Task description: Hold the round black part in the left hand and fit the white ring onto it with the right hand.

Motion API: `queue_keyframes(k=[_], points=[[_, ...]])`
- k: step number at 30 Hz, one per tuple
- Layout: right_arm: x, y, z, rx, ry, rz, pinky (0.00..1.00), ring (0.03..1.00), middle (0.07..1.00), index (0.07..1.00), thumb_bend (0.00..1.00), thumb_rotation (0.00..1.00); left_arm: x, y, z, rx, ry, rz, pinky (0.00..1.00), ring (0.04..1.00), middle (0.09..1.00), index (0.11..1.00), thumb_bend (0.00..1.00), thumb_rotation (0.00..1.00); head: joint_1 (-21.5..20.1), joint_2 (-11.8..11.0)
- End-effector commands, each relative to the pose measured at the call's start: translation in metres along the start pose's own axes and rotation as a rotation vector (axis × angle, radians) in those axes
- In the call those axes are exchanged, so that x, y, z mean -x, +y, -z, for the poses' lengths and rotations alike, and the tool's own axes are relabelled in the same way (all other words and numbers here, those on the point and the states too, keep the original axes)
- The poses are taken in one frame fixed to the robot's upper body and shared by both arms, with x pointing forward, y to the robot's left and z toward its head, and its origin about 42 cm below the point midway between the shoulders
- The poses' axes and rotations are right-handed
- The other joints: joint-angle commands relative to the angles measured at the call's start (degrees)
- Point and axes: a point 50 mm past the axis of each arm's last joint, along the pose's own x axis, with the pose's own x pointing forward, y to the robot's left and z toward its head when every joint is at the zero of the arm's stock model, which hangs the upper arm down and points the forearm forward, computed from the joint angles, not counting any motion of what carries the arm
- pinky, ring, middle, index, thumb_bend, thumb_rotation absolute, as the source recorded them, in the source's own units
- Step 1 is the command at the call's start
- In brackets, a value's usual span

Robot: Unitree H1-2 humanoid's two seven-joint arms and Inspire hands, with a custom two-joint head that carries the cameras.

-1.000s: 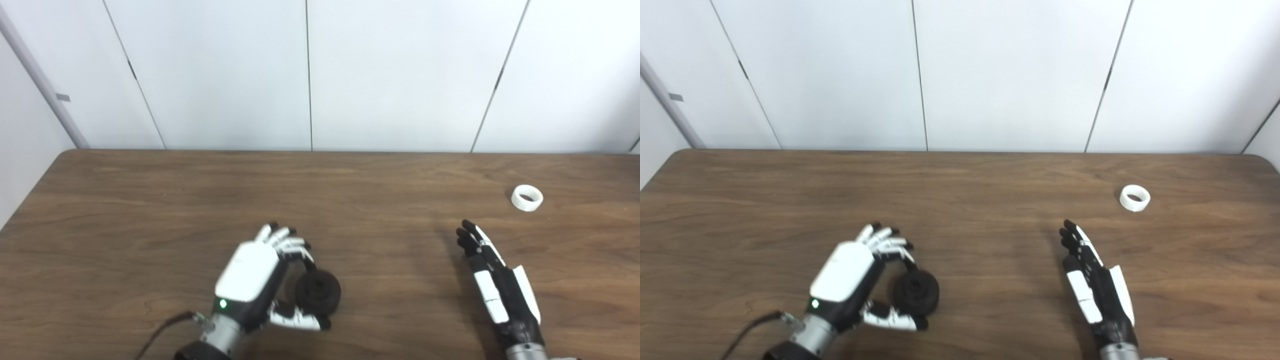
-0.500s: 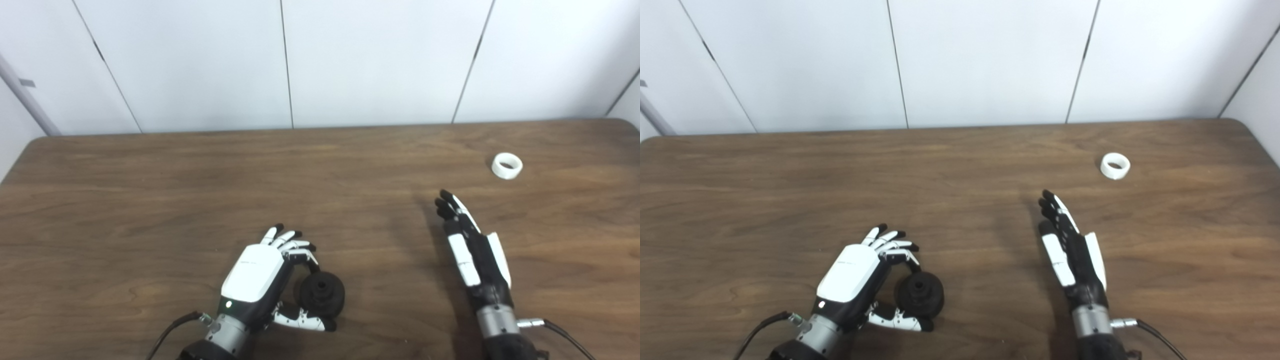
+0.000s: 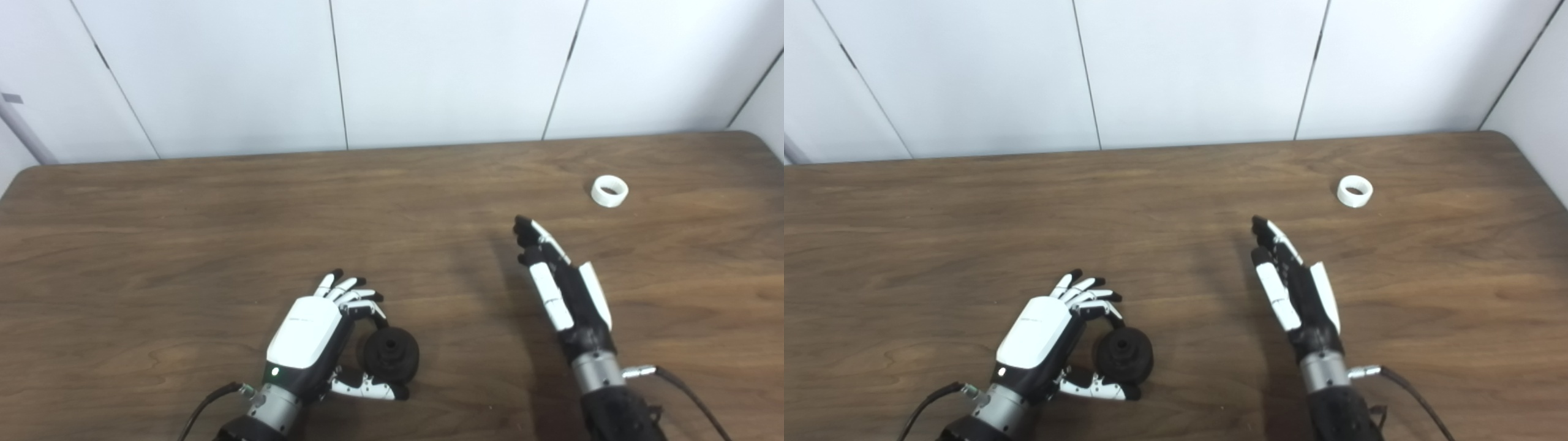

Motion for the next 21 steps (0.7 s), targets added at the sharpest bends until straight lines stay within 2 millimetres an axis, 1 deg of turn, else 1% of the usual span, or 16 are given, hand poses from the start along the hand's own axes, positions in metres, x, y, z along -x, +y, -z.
queue_keyframes(k=[1,3,4,5,6,7,9,11,13,14,15,18,21], points=[[-0.011,-0.016,-0.021,0.068,-0.08,0.045,0.85,0.881,0.876,0.834,0.53,0.72,0.003,0.001,0.006,-0.017,0.004,0.013,1.0,0.902,0.787,0.484,0.52,0.05,-0.9,0.0],[-0.016,-0.026,-0.026,0.127,-0.091,0.07,0.84,0.87,0.86,0.806,0.55,0.58,0.004,0.001,0.008,-0.018,0.005,0.016,1.0,0.9,0.787,0.484,0.52,0.05,-1.5,0.0],[-0.019,-0.033,-0.029,0.152,-0.095,0.085,0.84,0.868,0.857,0.802,0.55,0.55,0.004,0.001,0.009,-0.019,0.006,0.02,1.0,0.9,0.787,0.484,0.52,0.05,-1.9,0.0],[-0.023,-0.039,-0.031,0.183,-0.097,0.098,0.84,0.867,0.86,0.787,0.6,0.48,0.005,0.0,0.011,-0.023,0.007,0.023,1.0,0.902,0.788,0.484,0.52,0.05,-2.6,0.0],[-0.026,-0.045,-0.033,0.224,-0.095,0.11,0.83,0.864,0.861,0.781,0.62,0.46,0.005,0.001,0.012,-0.027,0.008,0.025,1.0,0.901,0.788,0.484,0.52,0.05,-2.8,0.0],[-0.029,-0.051,-0.036,0.264,-0.09,0.128,0.83,0.862,0.86,0.773,0.67,0.45,0.006,0.001,0.013,-0.027,0.008,0.028,1.0,0.901,0.788,0.484,0.52,0.06,-3.4,0.0],[-0.034,-0.058,-0.039,0.328,-0.086,0.153,0.83,0.862,0.859,0.768,0.69,0.45,0.007,0.002,0.015,-0.028,0.01,0.03,1.0,0.901,0.788,0.484,0.52,0.06,-4.3,-0.1],[-0.042,-0.067,-0.043,0.421,-0.107,0.18,0.86,0.88,0.862,0.756,0.72,0.43,0.007,0.004,0.017,-0.03,0.01,0.032,1.0,0.901,0.787,0.484,0.52,0.06,-5.4,-0.1],[-0.05,-0.075,-0.047,0.487,-0.134,0.194,0.86,0.893,0.868,0.745,0.72,0.37,0.009,0.006,0.021,-0.033,0.007,0.029,1.0,0.9,0.786,0.484,0.52,0.06,-8.0,-0.4],[-0.053,-0.077,-0.048,0.504,-0.14,0.197,0.87,0.906,0.875,0.737,0.72,0.34,0.009,0.006,0.022,-0.034,0.005,0.027,1.0,0.897,0.784,0.484,0.52,0.06,-8.3,-0.4],[-0.059,-0.08,-0.049,0.539,-0.15,0.205,0.87,0.91,0.877,0.734,0.73,0.33,0.01,0.007,0.024,-0.034,0.006,0.027,1.0,0.896,0.783,0.484,0.52,0.06,-9.6,-0.7],[-0.075,-0.091,-0.05,0.632,-0.165,0.22,0.86,0.912,0.88,0.71,0.76,0.29,0.013,0.008,0.028,-0.032,0.014,0.026,1.0,0.896,0.783,0.484,0.52,0.05,-12.1,-1.5],[-0.087,-0.099,-0.049,0.679,-0.156,0.228,0.85,0.914,0.881,0.701,0.78,0.27,0.016,0.008,0.031,-0.026,0.014,0.023,1.0,0.887,0.777,0.484,0.52,0.05,-13.4,-2.3]])
